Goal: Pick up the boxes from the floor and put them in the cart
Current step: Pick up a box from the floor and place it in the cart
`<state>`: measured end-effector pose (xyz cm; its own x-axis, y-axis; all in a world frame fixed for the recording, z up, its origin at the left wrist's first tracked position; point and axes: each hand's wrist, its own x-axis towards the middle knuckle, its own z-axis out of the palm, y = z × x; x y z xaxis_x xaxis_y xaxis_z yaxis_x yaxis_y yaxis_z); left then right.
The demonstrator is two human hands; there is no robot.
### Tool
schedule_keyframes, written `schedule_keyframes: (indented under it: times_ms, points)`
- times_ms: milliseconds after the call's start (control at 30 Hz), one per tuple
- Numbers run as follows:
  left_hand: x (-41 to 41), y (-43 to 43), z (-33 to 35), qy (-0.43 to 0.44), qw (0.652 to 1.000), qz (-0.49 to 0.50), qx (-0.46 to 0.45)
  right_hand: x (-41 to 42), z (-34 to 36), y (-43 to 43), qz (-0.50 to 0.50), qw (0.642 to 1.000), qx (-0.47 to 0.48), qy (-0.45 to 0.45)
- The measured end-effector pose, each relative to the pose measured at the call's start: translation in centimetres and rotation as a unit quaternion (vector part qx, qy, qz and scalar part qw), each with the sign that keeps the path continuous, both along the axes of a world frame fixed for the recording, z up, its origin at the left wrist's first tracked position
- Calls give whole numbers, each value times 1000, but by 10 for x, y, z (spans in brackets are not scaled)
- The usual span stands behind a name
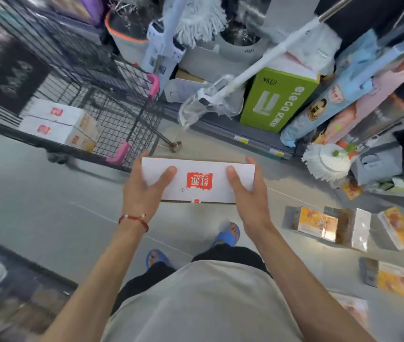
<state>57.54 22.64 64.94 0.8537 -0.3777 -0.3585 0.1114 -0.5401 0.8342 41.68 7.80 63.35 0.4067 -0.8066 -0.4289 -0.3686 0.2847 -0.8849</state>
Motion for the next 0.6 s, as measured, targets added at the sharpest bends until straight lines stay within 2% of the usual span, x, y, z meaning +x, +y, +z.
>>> schedule_keyframes:
  times_ms: [133, 333, 600]
  points:
    - [20, 76, 2, -36, 998, 43, 3, 41, 6, 63, 39, 999, -21, 3]
    - [55, 181, 7, -36, 992, 123, 9, 95, 13, 157, 90, 996, -15, -17]
    - [110, 249, 22, -33, 985, 170, 7, 163, 17, 224, 120, 992, 12, -33]
